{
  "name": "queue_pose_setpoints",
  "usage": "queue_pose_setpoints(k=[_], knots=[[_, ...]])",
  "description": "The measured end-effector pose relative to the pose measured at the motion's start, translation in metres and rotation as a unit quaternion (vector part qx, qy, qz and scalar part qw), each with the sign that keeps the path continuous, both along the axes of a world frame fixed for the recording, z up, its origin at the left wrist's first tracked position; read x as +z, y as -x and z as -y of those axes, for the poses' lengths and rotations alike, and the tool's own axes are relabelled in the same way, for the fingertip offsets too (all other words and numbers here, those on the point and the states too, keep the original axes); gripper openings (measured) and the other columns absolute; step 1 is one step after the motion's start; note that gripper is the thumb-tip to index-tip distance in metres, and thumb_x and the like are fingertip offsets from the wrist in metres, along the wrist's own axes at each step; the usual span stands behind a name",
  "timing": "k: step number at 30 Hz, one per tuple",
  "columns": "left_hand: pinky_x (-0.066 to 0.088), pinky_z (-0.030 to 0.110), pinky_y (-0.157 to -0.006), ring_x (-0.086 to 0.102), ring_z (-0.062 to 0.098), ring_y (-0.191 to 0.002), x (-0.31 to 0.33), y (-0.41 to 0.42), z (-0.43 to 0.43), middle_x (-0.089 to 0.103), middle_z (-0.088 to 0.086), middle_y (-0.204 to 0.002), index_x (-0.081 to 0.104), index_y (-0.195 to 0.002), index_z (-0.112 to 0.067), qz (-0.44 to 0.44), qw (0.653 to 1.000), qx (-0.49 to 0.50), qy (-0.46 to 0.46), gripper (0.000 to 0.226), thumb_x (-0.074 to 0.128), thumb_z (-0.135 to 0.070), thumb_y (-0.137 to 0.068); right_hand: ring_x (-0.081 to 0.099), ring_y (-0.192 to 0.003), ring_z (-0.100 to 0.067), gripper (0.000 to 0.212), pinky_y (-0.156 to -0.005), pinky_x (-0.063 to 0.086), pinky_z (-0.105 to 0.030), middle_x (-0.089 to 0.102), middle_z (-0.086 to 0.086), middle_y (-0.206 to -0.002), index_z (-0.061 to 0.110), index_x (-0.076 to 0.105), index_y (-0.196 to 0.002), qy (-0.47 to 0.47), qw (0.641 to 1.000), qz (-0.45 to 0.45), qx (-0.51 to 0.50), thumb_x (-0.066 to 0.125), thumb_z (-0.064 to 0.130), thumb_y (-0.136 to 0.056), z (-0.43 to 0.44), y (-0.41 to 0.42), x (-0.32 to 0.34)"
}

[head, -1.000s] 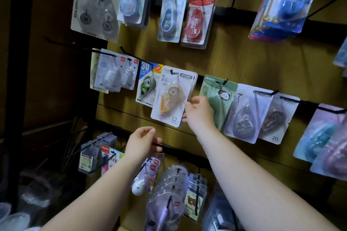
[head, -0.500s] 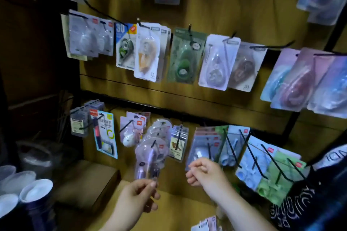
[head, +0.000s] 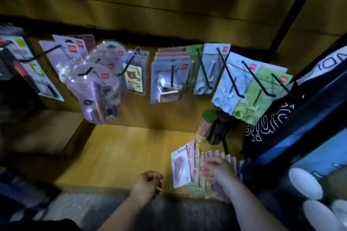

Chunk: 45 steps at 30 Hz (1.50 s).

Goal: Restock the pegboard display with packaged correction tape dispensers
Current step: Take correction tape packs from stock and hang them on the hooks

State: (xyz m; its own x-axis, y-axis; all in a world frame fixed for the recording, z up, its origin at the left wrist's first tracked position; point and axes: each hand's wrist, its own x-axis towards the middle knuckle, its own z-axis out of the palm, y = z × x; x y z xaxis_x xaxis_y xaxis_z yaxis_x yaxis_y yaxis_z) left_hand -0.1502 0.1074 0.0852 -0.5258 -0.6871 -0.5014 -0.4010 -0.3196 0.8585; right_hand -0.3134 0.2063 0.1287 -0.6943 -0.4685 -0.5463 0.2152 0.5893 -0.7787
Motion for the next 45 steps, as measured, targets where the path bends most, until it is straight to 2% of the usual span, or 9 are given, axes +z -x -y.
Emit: queue_pose_setpoints(k=[5,10,14,20,26,34,37,41,45], knots=[[0.031,0.007,-0.033,0.051,0.004,-0.038,-0.052,0.028,-0.014,0.052,0.003,-0.059,0.051,-0.065,-0.017,0.040,0.999,0.005,-0.001,0.031,0.042,-0.004,-0.092,0.055,-0.083,-0.019,0.019,-0.078,0.049,-0.034,0.059,-0.005,-0.090,0.007,0.061,-0.101,-0.055,0.995,-0.083,0.027,0.046,0.004,-0.091,0.002,0.014,-0.034],[0.036,0.004,-0.043,0.049,0.014,-0.064,-0.077,0.045,-0.013,0.053,-0.001,-0.067,0.055,-0.077,-0.014,0.053,0.998,-0.009,0.014,0.019,0.047,-0.003,-0.090,0.055,-0.111,-0.024,0.029,-0.088,0.045,-0.030,0.059,-0.009,-0.123,0.010,0.058,-0.117,-0.093,0.985,-0.133,0.054,0.045,0.007,-0.092,0.012,0.013,-0.066],[0.036,0.003,-0.046,0.055,-0.002,-0.056,-0.091,0.063,-0.002,0.058,0.002,-0.080,0.056,-0.104,-0.010,0.051,0.999,0.000,-0.006,0.019,0.046,-0.001,-0.090,0.052,-0.118,-0.030,0.038,-0.091,0.043,-0.031,0.053,-0.011,-0.134,0.010,0.049,-0.128,-0.088,0.984,-0.145,0.046,0.044,0.005,-0.091,0.012,0.019,-0.087],[0.047,0.019,-0.076,0.053,0.032,-0.109,-0.095,0.094,0.010,0.058,0.012,-0.113,0.051,-0.120,-0.009,0.058,0.996,-0.064,0.003,0.031,0.042,-0.001,-0.091,0.030,-0.138,-0.026,0.061,-0.113,0.029,-0.042,0.032,-0.005,-0.149,0.021,0.029,-0.142,-0.134,0.974,-0.153,0.100,0.052,0.015,-0.087,0.016,0.020,-0.125],[0.040,-0.001,-0.048,0.042,0.017,-0.095,-0.096,0.100,0.012,0.048,-0.004,-0.089,0.047,-0.087,-0.018,-0.006,0.997,-0.059,-0.050,0.020,0.038,-0.001,-0.094,0.017,-0.143,-0.024,0.061,-0.118,0.017,-0.035,0.020,-0.006,-0.155,0.017,0.022,-0.145,-0.176,0.956,-0.188,0.143,0.048,0.015,-0.090,0.023,0.017,-0.138],[0.037,0.002,-0.075,0.041,0.016,-0.118,-0.115,0.102,0.023,0.043,0.005,-0.127,0.032,-0.139,-0.004,0.014,0.999,-0.022,-0.035,0.046,0.041,-0.008,-0.094,0.040,-0.133,-0.022,0.058,-0.110,0.034,-0.032,0.042,-0.004,-0.146,0.022,0.026,-0.143,-0.116,0.960,-0.199,0.156,0.045,0.009,-0.090,0.034,0.007,-0.143],[0.032,0.011,-0.088,0.037,0.017,-0.127,-0.115,0.102,0.030,0.039,0.009,-0.141,0.028,-0.141,-0.009,0.010,0.998,-0.034,-0.049,0.047,0.038,-0.014,-0.096,0.037,-0.135,-0.020,0.066,-0.106,0.032,-0.027,0.036,-0.005,-0.149,0.017,0.012,-0.146,-0.094,0.982,-0.093,0.135,0.045,0.005,-0.090,0.044,0.004,-0.143],[0.032,0.005,-0.068,0.033,0.008,-0.111,-0.117,0.101,0.036,0.034,0.011,-0.146,0.026,-0.142,-0.009,-0.011,0.998,-0.032,-0.055,0.047,0.036,-0.013,-0.096,0.046,-0.120,-0.017,0.061,-0.080,0.037,-0.019,0.047,-0.004,-0.139,0.018,0.021,-0.144,-0.064,0.992,0.039,0.097,0.045,0.003,-0.090,0.054,0.016,-0.144],[0.042,0.009,-0.062,0.045,0.017,-0.105,-0.127,0.100,0.043,0.049,0.014,-0.127,0.033,-0.137,-0.013,0.004,0.997,-0.044,-0.069,0.041,0.035,-0.017,-0.097,0.053,-0.115,-0.022,0.049,-0.098,0.045,-0.042,0.057,-0.003,-0.125,0.024,0.042,-0.133,-0.038,0.994,0.087,0.060,0.051,0.010,-0.087,0.065,0.024,-0.150]])
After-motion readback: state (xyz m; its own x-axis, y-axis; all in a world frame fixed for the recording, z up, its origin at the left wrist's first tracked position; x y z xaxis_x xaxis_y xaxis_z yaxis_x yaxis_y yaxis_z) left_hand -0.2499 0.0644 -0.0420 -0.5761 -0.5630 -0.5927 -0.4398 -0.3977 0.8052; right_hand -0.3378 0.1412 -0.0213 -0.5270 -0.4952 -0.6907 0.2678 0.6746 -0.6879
